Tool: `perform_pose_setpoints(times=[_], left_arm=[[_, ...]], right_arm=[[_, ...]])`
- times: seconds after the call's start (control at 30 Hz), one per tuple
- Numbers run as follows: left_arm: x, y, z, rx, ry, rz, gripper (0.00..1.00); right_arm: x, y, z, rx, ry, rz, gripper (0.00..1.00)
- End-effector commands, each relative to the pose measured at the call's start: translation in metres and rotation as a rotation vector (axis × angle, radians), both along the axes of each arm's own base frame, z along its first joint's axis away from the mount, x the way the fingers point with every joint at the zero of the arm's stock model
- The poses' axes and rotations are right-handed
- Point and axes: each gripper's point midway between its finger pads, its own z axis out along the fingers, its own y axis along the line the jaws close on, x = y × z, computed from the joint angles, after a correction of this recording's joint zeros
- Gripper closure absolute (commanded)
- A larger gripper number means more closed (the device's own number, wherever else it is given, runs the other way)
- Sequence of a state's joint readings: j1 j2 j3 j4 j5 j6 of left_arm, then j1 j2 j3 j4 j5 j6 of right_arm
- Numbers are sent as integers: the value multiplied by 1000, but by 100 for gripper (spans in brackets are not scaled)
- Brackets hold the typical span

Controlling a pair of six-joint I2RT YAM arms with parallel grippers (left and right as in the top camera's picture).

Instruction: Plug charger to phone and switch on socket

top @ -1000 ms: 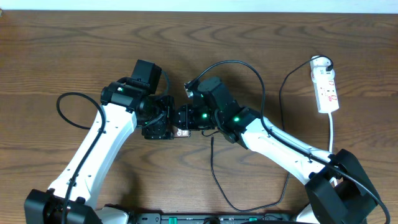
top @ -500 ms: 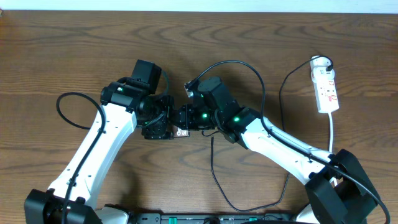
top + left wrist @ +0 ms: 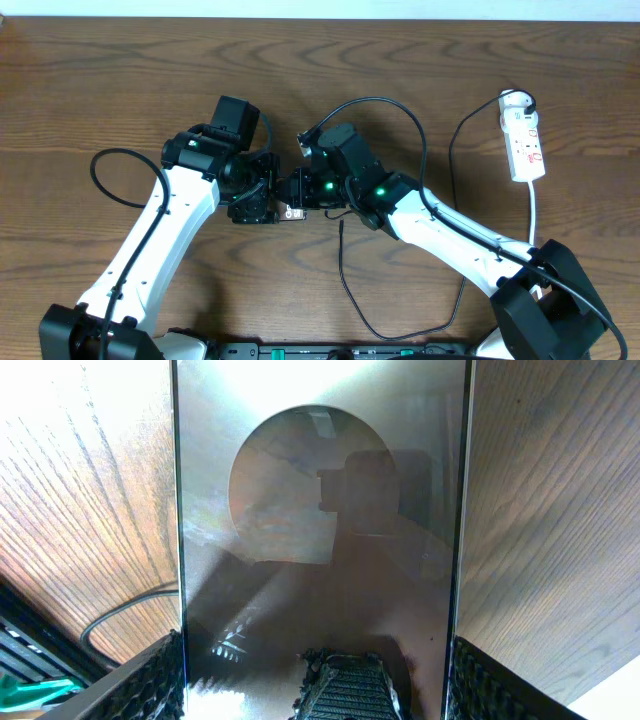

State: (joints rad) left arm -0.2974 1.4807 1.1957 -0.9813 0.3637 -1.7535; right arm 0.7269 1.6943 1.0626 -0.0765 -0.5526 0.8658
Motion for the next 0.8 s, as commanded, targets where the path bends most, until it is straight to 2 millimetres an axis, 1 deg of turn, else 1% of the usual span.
perform_pose_setpoints(times=[0.0, 0.03, 0.07, 0.1, 0.33, 0.43, 0.53, 0.63, 0.77], left_arm=[[4, -3, 11, -14, -30, -3, 40], [5, -2, 10, -8, -32, -1, 23], [5, -1, 10, 1, -34, 0, 15], [5, 0, 10, 6, -38, -4, 11], [6, 1, 10, 9, -49, -23, 10], [7, 3, 11, 9, -62, -49, 10], [8, 4, 14, -18, -77, -85, 10], [9, 5, 20, -65, -99, -118, 10], [14, 12, 27, -111, -150, -172, 10]], right_arm=[[-1, 5, 7, 14, -19, 14, 99], [-1, 5, 7, 13, -19, 14, 99], [-1, 5, 7, 13, -19, 14, 99], [-1, 5, 7, 13, -19, 13, 99], [1, 4, 7, 13, -19, 9, 99], [5, 0, 6, 8, -18, -1, 99], [11, -10, 1, -13, -3, -23, 99], [19, -24, -6, -40, 27, -60, 99], [32, -45, -12, -63, 60, -114, 99]])
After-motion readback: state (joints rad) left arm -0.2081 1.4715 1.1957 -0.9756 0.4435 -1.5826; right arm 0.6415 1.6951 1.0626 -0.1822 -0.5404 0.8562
